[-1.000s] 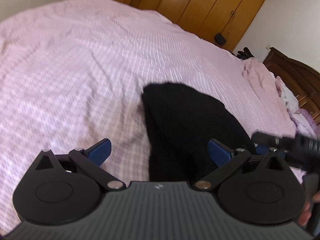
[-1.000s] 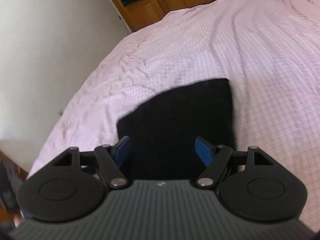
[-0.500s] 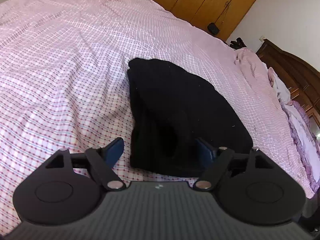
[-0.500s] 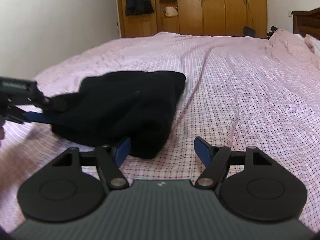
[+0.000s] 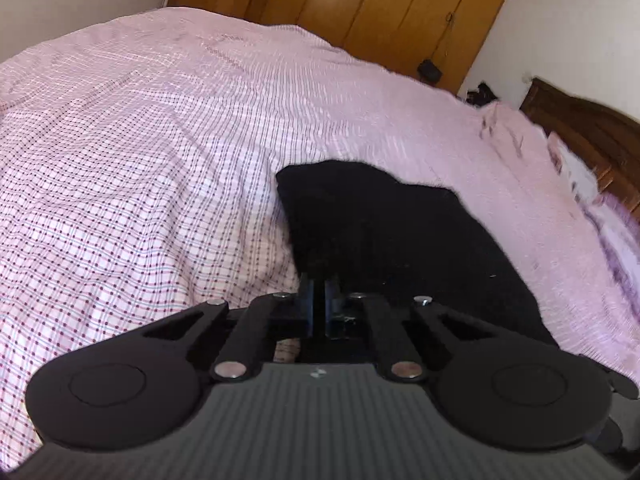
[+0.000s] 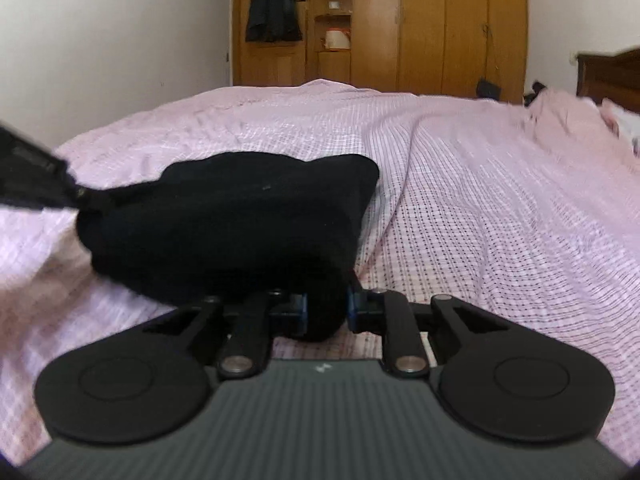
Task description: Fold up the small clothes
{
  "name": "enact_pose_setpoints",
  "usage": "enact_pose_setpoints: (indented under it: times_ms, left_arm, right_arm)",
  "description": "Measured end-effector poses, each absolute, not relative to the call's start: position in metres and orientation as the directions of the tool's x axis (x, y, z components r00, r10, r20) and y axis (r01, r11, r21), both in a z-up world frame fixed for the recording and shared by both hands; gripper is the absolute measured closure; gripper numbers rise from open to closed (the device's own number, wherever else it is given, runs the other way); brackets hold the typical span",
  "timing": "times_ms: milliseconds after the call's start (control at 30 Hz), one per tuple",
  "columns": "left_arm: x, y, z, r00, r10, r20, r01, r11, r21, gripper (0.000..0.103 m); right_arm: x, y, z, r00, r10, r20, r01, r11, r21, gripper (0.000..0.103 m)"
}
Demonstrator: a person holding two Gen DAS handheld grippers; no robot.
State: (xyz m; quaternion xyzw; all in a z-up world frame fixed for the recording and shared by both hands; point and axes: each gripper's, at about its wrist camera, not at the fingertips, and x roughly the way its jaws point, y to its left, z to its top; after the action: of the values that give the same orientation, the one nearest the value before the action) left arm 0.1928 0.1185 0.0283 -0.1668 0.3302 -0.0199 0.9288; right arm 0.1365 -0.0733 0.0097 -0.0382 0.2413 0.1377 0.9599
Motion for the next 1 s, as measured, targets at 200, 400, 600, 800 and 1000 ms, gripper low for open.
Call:
enact_pose_setpoints:
  times_ms: [200, 400, 600, 800, 1000]
  left_arm:
    - [0.197, 0.107, 0.018, 0.773, -0.096, -0.627, -0.080, 0.966, -0.247, 0.092]
    - [0.169, 0.117, 0.051, 0.828, -0.092, -0.554, -0.083, 0.956, -0.283, 0.023]
    - [0.167, 0.105, 0.061, 0.879, -0.134, -0.458, -0.009, 0.955, -0.297, 0.014]
    - [0.199, 0.075, 0.033, 0.825, -0.173, -0.538, 0.048, 0.970, -0.238, 0.089]
    - [0.215, 0.067, 0.009, 0.770, -0.083, -0.632, 0.016, 0.994, -0.111, 0.094]
  right_arm:
    - [0.137, -0.085, 0.005, 0.805, 0.299, -0.513, -0.304, 0.950, 0.077, 0.076]
    - [0.116, -0.115, 0.022, 0.760, 0.390, -0.521, -0.361, 0.919, 0.161, 0.076]
    - [0.143, -0.138, 0.043, 0.768, 0.456, -0.451, -0.335, 0.885, 0.323, 0.080]
    - [0.180, -0.112, 0.038, 0.746, 0.496, -0.444, -0.354, 0.860, 0.367, 0.092]
    - [0.186, -0.085, 0.008, 0.703, 0.491, -0.515, -0.340, 0.868, 0.363, 0.097]
